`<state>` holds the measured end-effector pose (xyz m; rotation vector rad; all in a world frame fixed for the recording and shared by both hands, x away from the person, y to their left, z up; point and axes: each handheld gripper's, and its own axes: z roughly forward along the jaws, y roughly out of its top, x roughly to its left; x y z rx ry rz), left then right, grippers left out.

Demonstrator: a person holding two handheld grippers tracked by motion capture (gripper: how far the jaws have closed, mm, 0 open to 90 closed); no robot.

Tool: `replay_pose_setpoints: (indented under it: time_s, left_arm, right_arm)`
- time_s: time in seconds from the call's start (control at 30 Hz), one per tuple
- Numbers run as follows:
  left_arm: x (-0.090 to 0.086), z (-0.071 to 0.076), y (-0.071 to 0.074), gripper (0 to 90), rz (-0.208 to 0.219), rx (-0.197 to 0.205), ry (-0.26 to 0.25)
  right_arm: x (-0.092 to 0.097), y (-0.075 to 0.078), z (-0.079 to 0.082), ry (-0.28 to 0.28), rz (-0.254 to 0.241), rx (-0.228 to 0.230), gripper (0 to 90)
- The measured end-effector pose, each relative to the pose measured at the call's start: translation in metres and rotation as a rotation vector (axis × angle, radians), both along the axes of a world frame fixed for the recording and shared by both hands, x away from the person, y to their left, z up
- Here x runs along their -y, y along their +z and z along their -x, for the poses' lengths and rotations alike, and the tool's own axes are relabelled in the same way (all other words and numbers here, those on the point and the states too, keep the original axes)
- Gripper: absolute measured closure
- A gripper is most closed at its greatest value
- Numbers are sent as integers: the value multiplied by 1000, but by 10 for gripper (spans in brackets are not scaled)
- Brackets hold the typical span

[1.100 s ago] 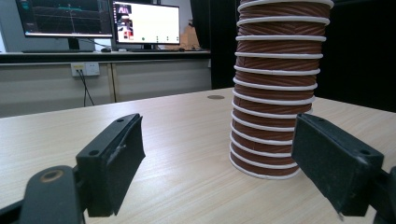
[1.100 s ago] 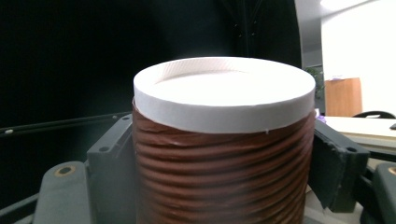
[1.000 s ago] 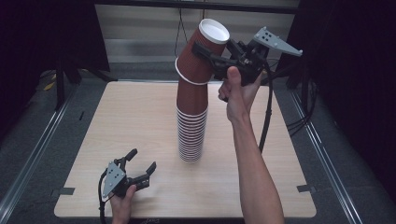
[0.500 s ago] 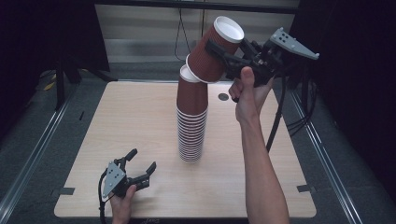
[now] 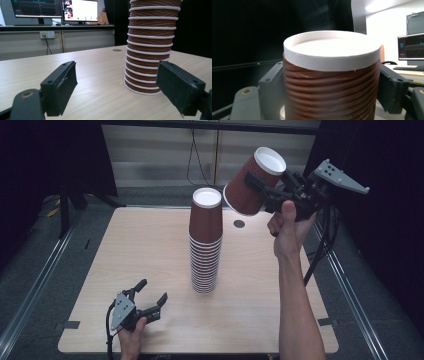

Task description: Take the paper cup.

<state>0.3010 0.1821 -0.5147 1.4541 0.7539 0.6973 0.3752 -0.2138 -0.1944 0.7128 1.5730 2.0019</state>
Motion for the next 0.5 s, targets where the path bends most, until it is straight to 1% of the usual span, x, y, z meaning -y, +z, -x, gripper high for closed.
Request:
replay_pose_setpoints:
  time_s: [0.03,0.07,0.1,0.13,0.17,0.2,0.23,0.3,0.37,0.4,0.43,0.47,0.5]
  left_arm:
    - [0,-1,0,164,-8,-7,-3]
    - [0,-1,0,164,-8,-7,-3]
    - [-1,-1,0,164,-3,-10,-2]
    - [-1,-1,0,164,-3,-10,-2]
    - [-1,-2,1,164,-3,-12,-5]
    - [-1,-2,1,164,-3,-12,-5]
    - [-1,-3,1,163,4,-23,-15]
    - [0,-3,1,160,10,-30,-12]
    - [0,-4,1,158,12,-47,-35]
    - [0,-4,1,158,12,-47,-35]
    - [2,-4,2,158,4,-63,-43]
    - [2,-4,2,158,4,-63,-43]
    - [3,-4,2,158,5,-70,-51]
  right_arm:
    - [4,-5,1,-9,8,-10,214]
    - [4,-5,1,-9,8,-10,214]
    - [7,-10,2,-15,13,-18,214]
    - [7,-10,2,-15,13,-18,214]
    - [9,-16,3,-23,28,-27,214]
    - [9,-16,3,-23,28,-27,214]
    - [10,-22,4,-29,37,-42,214]
    - [11,-25,4,-32,43,-46,214]
    - [13,-34,5,-36,54,-63,215]
    - [13,-34,5,-36,54,-63,215]
    - [14,-39,6,-41,65,-69,215]
    - [14,-39,6,-41,65,-69,215]
    - [15,-44,8,-43,71,-79,215]
